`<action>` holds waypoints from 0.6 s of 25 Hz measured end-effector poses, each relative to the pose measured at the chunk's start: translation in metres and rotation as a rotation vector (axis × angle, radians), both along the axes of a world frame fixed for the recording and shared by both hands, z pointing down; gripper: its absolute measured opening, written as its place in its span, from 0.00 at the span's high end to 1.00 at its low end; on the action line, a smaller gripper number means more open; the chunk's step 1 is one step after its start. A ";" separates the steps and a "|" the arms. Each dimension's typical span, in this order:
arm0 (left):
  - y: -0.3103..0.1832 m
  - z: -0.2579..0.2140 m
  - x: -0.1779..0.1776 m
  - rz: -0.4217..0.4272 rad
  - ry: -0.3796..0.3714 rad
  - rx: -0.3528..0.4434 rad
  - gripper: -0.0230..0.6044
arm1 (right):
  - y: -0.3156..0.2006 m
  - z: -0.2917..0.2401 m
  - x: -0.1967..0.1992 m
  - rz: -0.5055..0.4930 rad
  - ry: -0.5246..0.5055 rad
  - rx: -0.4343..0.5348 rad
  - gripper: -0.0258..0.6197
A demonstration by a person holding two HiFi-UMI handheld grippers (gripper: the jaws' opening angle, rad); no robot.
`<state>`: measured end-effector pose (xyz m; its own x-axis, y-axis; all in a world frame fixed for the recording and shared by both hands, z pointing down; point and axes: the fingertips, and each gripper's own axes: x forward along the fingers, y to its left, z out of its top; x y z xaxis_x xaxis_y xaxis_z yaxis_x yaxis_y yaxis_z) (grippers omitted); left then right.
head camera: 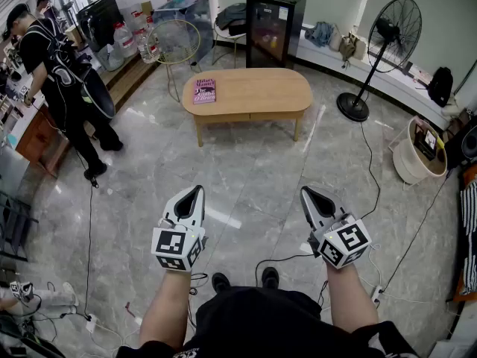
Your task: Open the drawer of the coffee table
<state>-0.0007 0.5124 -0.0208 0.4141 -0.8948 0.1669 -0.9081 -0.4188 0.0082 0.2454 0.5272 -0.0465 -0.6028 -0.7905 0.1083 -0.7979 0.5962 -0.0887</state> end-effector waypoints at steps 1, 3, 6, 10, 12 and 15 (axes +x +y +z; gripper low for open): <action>-0.002 -0.001 0.001 0.002 -0.002 0.003 0.95 | -0.002 0.000 0.001 0.001 -0.002 0.004 0.96; -0.007 -0.003 0.004 0.006 -0.007 0.009 0.95 | -0.007 -0.002 0.005 0.006 -0.005 0.013 0.96; -0.009 -0.006 0.009 0.011 -0.007 0.014 0.95 | -0.010 -0.004 0.010 0.009 -0.007 0.023 0.96; -0.012 -0.007 0.014 0.002 0.024 0.001 0.95 | -0.013 -0.006 0.013 -0.003 -0.008 0.028 0.96; -0.014 -0.009 0.018 -0.002 0.029 -0.001 0.95 | -0.014 -0.008 0.016 -0.010 -0.013 0.031 0.96; -0.013 -0.011 0.027 -0.007 0.026 0.002 0.95 | -0.014 -0.005 0.023 -0.018 -0.023 0.029 0.96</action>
<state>0.0264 0.4993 -0.0321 0.4119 -0.8981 0.1542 -0.9106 -0.4122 0.0314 0.2689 0.5130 -0.0519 -0.6191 -0.7820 0.0716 -0.7849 0.6131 -0.0898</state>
